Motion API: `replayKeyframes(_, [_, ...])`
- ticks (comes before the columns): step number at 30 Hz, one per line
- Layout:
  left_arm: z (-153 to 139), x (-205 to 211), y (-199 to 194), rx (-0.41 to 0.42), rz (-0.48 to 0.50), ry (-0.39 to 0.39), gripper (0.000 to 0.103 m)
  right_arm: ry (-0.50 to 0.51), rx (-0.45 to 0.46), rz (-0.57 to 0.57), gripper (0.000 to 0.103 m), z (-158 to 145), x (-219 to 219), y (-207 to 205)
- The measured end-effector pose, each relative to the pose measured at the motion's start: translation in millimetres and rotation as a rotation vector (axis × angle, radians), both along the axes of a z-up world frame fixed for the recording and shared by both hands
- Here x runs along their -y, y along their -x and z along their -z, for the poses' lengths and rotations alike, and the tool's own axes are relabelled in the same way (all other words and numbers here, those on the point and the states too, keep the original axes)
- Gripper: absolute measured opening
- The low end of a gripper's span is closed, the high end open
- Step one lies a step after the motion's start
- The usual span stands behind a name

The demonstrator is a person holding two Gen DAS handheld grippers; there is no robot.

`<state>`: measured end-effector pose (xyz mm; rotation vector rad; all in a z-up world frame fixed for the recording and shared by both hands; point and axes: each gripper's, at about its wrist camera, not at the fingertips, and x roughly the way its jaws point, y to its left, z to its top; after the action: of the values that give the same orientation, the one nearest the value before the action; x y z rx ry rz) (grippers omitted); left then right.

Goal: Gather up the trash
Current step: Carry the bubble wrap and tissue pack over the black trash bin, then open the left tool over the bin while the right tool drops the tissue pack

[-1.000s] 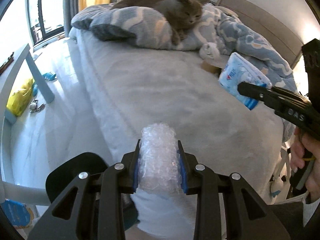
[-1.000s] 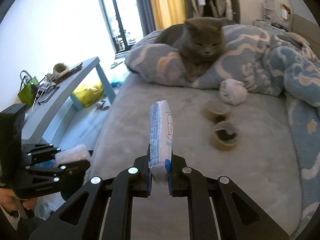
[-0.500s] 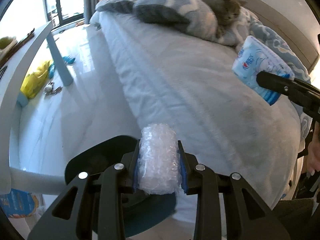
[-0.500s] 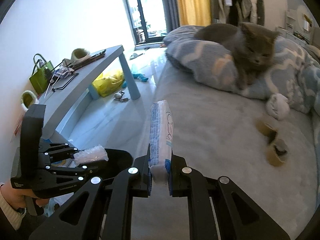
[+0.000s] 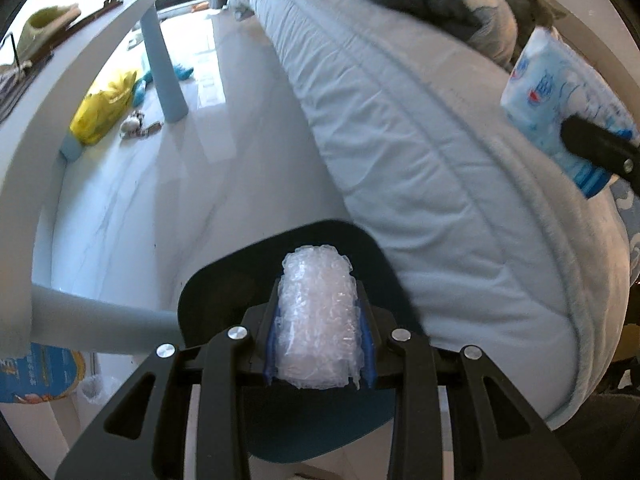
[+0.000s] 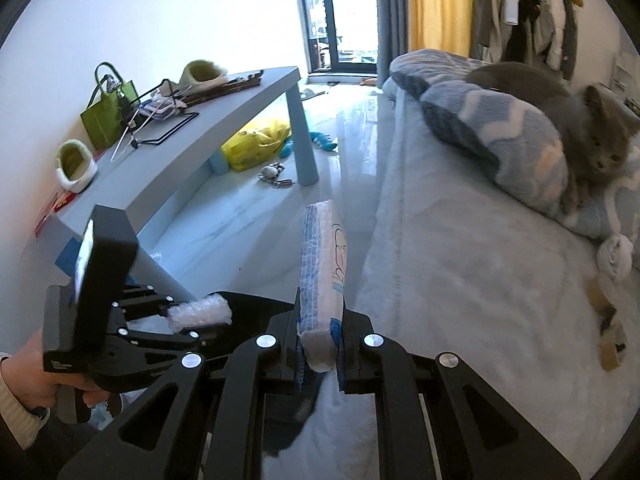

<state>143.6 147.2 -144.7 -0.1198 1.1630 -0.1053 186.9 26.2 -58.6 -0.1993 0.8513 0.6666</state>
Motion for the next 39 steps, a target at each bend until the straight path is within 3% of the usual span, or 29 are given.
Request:
replayKeyframes(14, [45.4, -14.5, 11.4, -0.192, 0.025, 0.028, 0.036, 0.008, -0.068, -0.048, 0.012, 14.8, -34.6, -0.6])
replayKeyframes(17, [44.0, -18.7, 13.9, -0.191, 0.027, 0.033, 0.054, 0.004, -0.103, -0.053, 0.012, 21.5, -38.7, -2.6])
replayKeyframes(25, [22.9, -31.0, 19.3, -0.113, 0.006, 0.028, 0.061, 0.017, -0.179, -0.069, 0.012, 42.8, -52.4, -4.1])
replayKeyframes(33, [-20.3, -48.6, 25.7, 0.079, -0.036, -0.046, 0.066, 0.05, -0.212, -0.099, 0.012, 58.4, -67.4, -0.5])
replayKeyframes(39, [-45.5, -62.7, 32.1, 0.175, -0.066, -0.048, 0.064, 0.07, -0.255, -0.117, 0.012, 75.1, -81.1, -0.1])
